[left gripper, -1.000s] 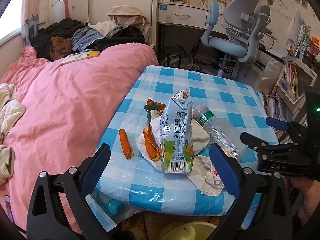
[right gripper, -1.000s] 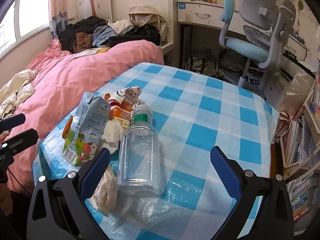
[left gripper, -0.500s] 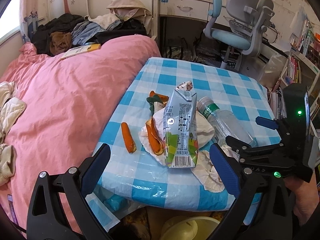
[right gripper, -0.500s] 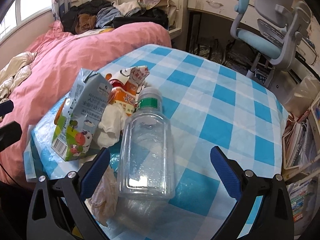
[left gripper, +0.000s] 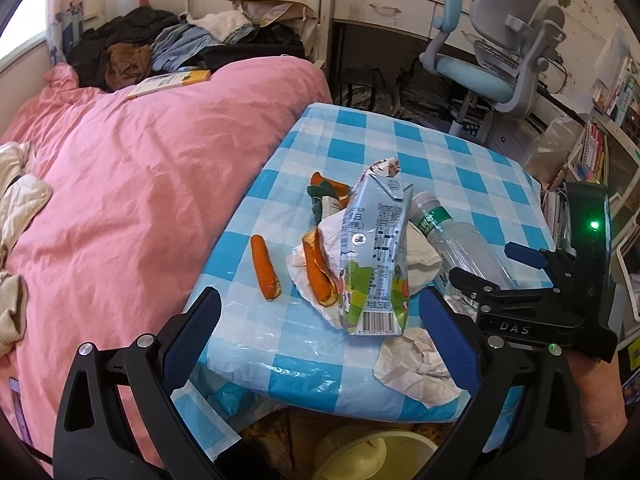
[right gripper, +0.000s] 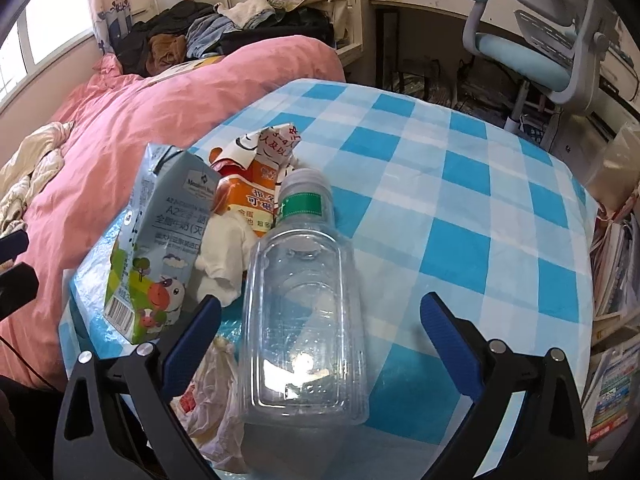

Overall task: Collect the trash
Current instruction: 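Grasp the clear bottle with the right tool while the left tool grasps the milk carton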

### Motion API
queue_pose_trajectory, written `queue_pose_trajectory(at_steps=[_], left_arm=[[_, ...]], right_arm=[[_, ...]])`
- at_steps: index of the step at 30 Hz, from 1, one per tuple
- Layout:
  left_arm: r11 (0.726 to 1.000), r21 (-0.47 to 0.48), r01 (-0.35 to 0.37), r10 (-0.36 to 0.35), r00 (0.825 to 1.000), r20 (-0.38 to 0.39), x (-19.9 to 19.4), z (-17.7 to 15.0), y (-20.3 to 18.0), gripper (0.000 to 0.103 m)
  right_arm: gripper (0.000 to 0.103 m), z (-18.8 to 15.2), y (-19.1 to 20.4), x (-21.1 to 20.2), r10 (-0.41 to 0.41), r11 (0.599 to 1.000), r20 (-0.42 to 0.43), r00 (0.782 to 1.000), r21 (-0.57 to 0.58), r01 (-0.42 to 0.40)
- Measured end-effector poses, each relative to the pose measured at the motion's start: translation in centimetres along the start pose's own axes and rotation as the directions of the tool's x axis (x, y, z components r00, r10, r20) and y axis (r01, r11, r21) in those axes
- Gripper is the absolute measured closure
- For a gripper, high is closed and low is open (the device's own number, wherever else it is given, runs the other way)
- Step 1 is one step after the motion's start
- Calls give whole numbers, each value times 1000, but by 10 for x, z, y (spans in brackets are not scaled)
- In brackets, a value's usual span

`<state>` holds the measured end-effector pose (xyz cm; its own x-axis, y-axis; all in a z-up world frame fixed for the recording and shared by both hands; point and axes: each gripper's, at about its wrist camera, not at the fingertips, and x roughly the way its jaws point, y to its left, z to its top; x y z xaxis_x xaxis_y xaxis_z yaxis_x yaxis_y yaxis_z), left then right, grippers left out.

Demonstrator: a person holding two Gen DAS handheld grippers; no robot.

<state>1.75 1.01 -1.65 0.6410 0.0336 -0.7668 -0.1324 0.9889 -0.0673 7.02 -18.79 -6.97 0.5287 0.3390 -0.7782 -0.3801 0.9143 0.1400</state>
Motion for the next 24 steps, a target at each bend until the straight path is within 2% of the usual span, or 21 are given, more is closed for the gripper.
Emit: queue_pose_trajectory(at_steps=[3, 5, 8, 10, 12, 14, 19, 24], left_arm=[[1000, -21, -7, 7, 1000, -6, 2, 1, 5, 7], [1000, -28, -6, 6, 1000, -15, 5, 1, 6, 7], [1000, -20, -2, 1, 1000, -23, 8, 1, 5, 7], [1000, -5, -6, 6, 1000, -27, 10, 0, 1, 7], [1000, -2, -7, 7, 1000, -31, 13, 0, 1, 7], [1000, -13, 8, -9, 1000, -26, 17, 2, 0, 7], [999, 36, 11, -10, 999, -33, 38, 10, -16, 7], [995, 101, -25, 29, 999, -38, 66, 21, -40, 7]], right_arm=[[19, 1, -5, 1, -14, 1000, -6, 1000, 17, 14], [19, 0, -8, 2, -29, 999, -13, 999, 22, 29], [19, 1, -9, 4, -2, 1000, -14, 1000, 27, 3], [24, 1, -8, 8, -15, 1000, -19, 1000, 18, 15], [38, 1, -10, 12, 7, 1000, -29, 1000, 28, -6], [45, 2, -12, 15, 20, 999, -42, 999, 35, -19], [46, 3, -27, 8, 10, 997, -29, 1000, 82, -8], [46, -3, -34, 15, 10, 997, -70, 997, 76, -4]])
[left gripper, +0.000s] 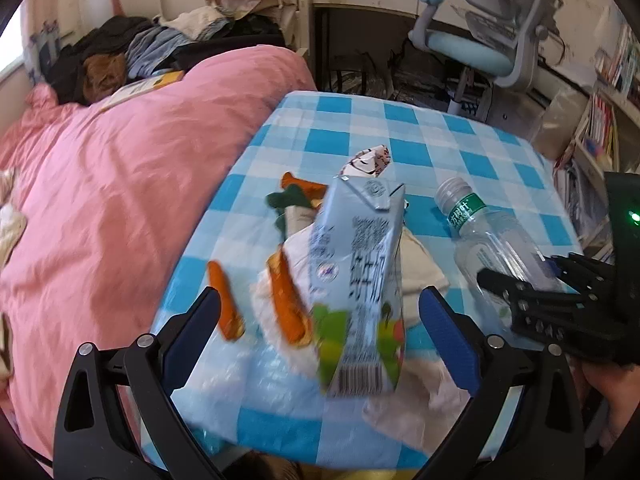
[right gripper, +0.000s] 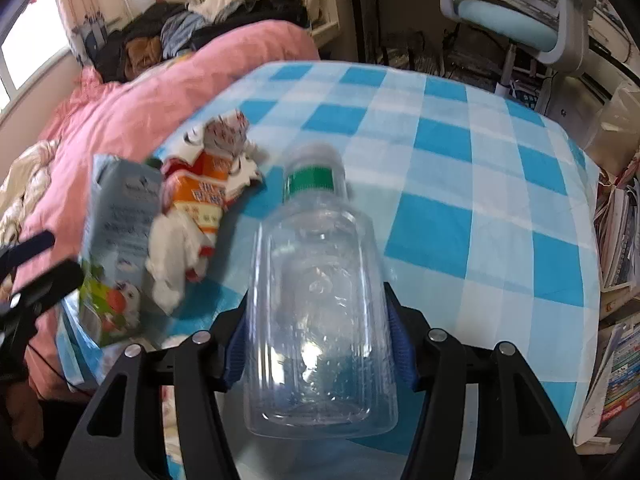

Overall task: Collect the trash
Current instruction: 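Grasp the clear bottle with the right tool while the left tool grasps the milk carton, then carry the bottle and carton to the yellow bin and release both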

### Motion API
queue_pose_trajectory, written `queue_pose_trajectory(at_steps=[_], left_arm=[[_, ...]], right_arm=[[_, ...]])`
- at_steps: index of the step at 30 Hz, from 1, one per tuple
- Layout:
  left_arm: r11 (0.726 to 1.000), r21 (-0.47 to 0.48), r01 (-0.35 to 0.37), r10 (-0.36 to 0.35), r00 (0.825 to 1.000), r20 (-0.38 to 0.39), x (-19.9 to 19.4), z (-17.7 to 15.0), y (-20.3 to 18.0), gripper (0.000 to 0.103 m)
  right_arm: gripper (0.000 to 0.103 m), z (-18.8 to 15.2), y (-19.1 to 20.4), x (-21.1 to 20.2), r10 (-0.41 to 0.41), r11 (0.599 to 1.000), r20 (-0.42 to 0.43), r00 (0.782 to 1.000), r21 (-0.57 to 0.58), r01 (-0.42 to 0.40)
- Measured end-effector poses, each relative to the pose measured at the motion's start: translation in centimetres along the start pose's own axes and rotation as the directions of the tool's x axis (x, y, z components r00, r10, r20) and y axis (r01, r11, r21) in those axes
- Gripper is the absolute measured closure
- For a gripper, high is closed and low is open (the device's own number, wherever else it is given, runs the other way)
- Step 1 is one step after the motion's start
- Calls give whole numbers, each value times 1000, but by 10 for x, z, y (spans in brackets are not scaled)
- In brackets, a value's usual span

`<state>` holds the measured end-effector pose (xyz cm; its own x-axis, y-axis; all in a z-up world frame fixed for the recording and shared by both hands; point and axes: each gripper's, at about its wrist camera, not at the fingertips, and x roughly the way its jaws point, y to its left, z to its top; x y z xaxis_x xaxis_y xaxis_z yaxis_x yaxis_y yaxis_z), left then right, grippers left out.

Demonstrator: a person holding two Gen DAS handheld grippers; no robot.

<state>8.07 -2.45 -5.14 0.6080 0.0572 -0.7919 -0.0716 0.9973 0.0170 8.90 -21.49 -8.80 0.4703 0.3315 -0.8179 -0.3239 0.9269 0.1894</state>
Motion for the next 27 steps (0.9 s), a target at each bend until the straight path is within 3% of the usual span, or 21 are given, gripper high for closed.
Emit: queue_pose_trajectory(at_steps=[3, 4, 5, 7, 8, 14, 20, 27], left_arm=[[1000, 21, -10, 10, 1000, -25, 16, 3, -7, 8], [1000, 20, -2, 3, 1000, -30, 19, 3, -7, 14], [1000, 18, 5, -4, 999, -34, 22, 3, -7, 29], [999, 18, 41, -40, 998, -45, 26, 3, -10, 48], [999, 18, 47, -47, 998, -38, 25, 3, -11, 50], [998, 46, 39, -41, 998, 47, 4, 4, -18, 52], [998, 46, 42, -47, 992, 119, -27, 3, -17, 52], [998, 37, 42, -48, 981, 188, -73, -10, -2, 52]], right_arm=[[47, -1, -2, -2, 3, 1000, 7, 1000, -9, -3], [48, -1, -4, -4, 8, 1000, 16, 1000, -6, -8], [48, -1, -6, -6, 17, 1000, 24, 1000, 2, -17], [48, 0, -11, -10, 38, 999, 42, 998, 24, -39], [48, 1, -13, -12, 52, 998, 53, 997, 39, -54], [48, 4, -25, -27, 149, 979, 115, 982, 122, -163], [48, 0, -19, -50, 224, 960, 164, 961, 135, -247], [48, -31, -4, -89, 289, 937, 231, 929, 129, -323]])
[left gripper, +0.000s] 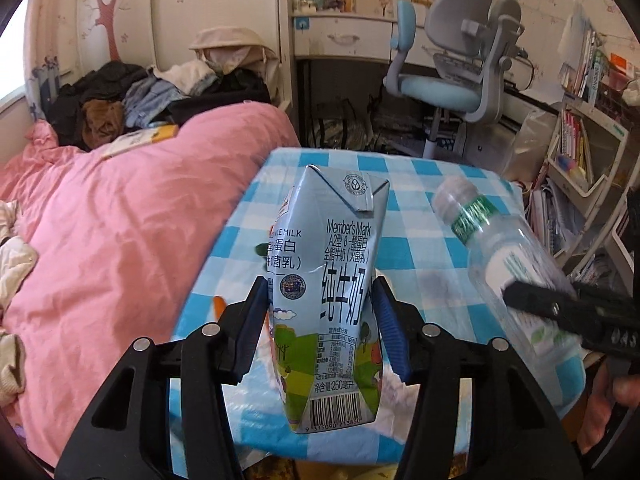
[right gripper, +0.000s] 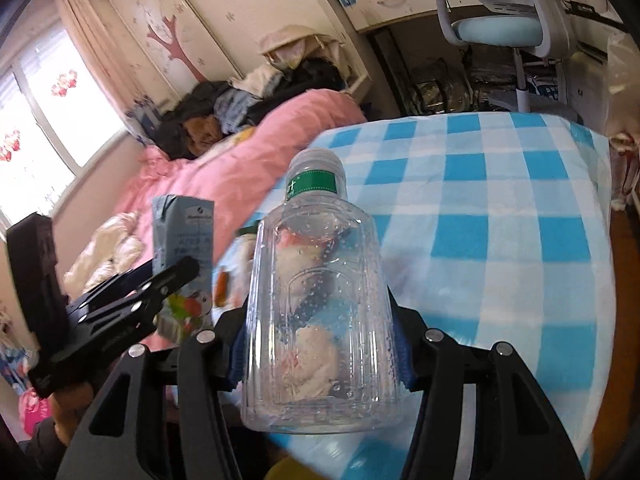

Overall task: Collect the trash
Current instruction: 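Carry the bottle and carton to the yellow bin and release both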

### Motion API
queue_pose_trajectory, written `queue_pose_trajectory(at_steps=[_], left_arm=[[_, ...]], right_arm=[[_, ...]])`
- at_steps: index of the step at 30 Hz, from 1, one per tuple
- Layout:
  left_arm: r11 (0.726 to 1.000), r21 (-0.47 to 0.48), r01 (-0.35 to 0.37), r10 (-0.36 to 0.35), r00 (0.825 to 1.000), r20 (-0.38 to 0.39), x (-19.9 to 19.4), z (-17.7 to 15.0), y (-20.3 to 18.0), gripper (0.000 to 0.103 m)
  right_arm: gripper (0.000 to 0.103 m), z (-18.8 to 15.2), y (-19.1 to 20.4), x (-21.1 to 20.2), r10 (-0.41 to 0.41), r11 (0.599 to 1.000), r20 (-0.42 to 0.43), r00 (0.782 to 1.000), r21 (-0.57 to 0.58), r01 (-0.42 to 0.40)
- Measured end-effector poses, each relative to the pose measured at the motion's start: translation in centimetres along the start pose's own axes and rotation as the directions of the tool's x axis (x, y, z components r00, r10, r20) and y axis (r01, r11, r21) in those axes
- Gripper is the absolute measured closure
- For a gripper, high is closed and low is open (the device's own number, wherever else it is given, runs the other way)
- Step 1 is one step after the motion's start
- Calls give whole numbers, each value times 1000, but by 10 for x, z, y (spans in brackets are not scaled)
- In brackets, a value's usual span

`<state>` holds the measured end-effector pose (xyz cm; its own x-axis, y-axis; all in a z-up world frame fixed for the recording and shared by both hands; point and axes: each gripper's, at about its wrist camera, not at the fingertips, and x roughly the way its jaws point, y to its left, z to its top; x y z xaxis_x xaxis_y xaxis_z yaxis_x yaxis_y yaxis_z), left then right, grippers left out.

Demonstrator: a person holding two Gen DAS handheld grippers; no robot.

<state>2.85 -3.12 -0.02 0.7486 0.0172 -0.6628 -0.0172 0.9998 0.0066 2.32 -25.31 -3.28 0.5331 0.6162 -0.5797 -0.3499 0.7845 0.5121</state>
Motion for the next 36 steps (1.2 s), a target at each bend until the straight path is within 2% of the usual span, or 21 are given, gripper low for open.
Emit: queue_pose_trajectory(at_steps=[4, 7, 11, 17, 26, 30, 32, 36], left_arm=[[1000, -18, -3, 3, 1000, 13, -25, -11, 8, 52], [1000, -16, -13, 13, 1000, 15, -41, -24, 13, 52], [1000, -19, -17, 17, 1000, 8, -61, -40, 19, 52], [1000, -15, -22, 22, 1000, -11, -89, -70, 27, 52], [1000, -8, -17, 17, 1000, -23, -116, -97, 23, 52], [1000, -7, -7, 7, 999, -33, -119, -103, 20, 52], [1000, -5, -4, 4, 999, -38, -121, -106, 18, 52], [1000, 4, 1, -1, 999, -50, -121, -110, 13, 52]], right_arm=[[48, -33, 16, -16, 46, 999, 1, 999, 2, -46], [48, -62, 31, -23, 59, 998, -36, 998, -19, -59], [48, -99, 47, -24, 55, 996, -122, 991, -61, -63], [48, -148, 61, -9, 8, 990, -276, 961, -134, -47], [48, -177, 61, 15, -46, 982, -396, 917, -188, -32], [43, -183, 60, 23, -64, 980, -421, 905, -199, -23], [42, -184, 60, 24, -74, 979, -415, 907, -205, -13], [39, -178, 58, 15, -86, 981, -364, 928, -193, 15]])
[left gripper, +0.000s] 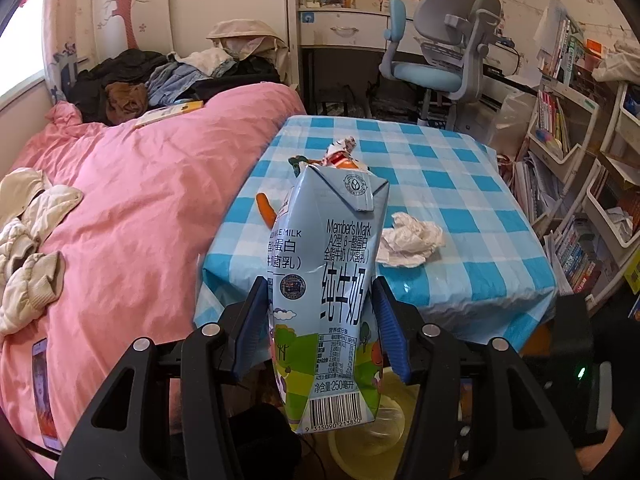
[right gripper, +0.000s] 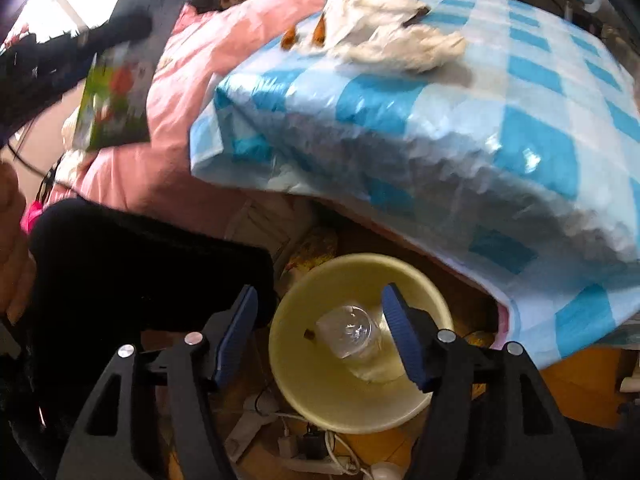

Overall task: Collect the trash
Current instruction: 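Carry the bottle and carton to the yellow bin and release both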

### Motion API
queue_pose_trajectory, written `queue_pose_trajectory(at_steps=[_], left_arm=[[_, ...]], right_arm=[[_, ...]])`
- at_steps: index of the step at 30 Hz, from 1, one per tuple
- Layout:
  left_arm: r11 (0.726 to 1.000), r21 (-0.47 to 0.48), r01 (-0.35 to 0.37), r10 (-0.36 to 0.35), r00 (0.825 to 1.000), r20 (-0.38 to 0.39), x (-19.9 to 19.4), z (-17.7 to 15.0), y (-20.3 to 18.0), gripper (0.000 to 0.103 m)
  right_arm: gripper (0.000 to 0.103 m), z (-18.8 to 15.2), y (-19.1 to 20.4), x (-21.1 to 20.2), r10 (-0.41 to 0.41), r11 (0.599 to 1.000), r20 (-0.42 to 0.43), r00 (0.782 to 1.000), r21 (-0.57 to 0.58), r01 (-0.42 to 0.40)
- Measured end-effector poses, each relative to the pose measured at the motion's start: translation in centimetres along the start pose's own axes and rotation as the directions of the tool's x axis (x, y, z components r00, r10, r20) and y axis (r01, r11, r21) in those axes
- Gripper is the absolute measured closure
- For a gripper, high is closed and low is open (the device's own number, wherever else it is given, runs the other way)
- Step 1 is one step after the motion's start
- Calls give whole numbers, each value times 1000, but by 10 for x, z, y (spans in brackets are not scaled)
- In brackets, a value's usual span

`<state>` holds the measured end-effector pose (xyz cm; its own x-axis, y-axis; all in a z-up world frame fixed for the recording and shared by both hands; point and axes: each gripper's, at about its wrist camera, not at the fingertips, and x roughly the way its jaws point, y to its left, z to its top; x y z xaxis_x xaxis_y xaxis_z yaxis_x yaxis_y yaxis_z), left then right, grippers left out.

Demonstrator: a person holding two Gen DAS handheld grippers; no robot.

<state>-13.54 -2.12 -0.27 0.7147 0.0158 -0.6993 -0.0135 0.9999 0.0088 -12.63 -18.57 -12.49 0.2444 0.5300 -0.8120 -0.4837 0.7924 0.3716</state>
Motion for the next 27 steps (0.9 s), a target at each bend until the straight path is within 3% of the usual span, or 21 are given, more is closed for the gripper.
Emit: queue_pose_trajectory(at_steps=[5, 12, 16, 18, 20, 27], left_arm=[[1000, 20, 16, -16, 1000, -26, 3, -7, -11, 52], [996, 66, 52, -46, 995, -90, 10, -27, -33, 52], [992, 96, 85, -71, 987, -143, 15, -37, -42, 51], [990, 112, 91, -72, 984, -162, 17, -41, -45, 45], [989, 124, 81, -61, 985, -160, 16, -43, -48, 32], [992, 113, 63, -47, 990, -135, 13, -40, -46, 28]], right_arm=[[35, 5, -12, -24, -29, 998, 115, 993, 64, 22], [29, 13, -28, -66, -75, 988, 349, 934, 151, 23], [28, 13, -38, -79, -90, 983, 406, 909, 185, 15], [26, 13, -40, -85, -97, 980, 426, 900, 198, 12], [24, 12, -39, -87, -102, 979, 438, 893, 205, 11], [24, 10, -41, -92, -103, 979, 452, 886, 204, 10]])
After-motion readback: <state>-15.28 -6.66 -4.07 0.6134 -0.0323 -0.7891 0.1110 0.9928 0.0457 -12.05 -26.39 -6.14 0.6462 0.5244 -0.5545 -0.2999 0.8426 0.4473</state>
